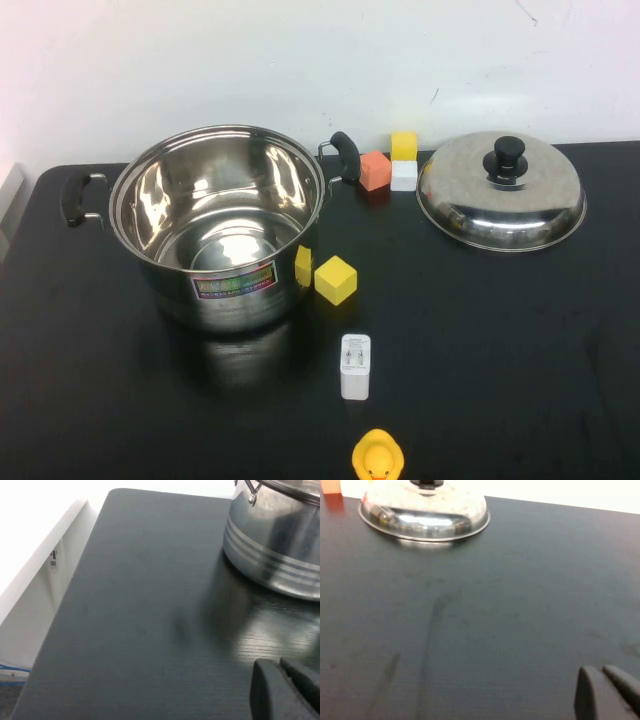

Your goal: Cover the pot

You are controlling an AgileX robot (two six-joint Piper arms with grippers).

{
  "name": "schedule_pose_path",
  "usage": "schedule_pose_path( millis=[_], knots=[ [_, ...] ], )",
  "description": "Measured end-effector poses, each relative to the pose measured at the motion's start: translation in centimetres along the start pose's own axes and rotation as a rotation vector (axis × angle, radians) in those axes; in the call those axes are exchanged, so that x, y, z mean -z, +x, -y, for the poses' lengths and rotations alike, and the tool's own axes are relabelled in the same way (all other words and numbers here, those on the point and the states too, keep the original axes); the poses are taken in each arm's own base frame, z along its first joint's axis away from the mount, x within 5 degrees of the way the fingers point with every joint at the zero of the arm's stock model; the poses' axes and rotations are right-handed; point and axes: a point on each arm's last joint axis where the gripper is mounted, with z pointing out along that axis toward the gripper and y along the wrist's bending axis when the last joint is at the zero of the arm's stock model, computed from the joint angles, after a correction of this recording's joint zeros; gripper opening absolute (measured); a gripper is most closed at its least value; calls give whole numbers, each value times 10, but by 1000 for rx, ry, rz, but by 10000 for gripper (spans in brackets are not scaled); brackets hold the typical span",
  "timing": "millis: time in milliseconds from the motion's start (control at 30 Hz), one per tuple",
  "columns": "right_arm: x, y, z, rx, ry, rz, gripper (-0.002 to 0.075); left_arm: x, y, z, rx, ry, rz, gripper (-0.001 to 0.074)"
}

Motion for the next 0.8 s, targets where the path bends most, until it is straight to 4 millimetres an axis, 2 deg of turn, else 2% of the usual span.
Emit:
schedule_pose_path(
  millis=[700, 800],
  knots=[
    [0, 0, 1, 31, 14, -1, -2, 0, 0, 0, 0, 0, 0, -2],
    [0, 0, -1, -27, -6, -1, -2, 0, 0, 0, 0, 0, 0, -2]
  ],
)
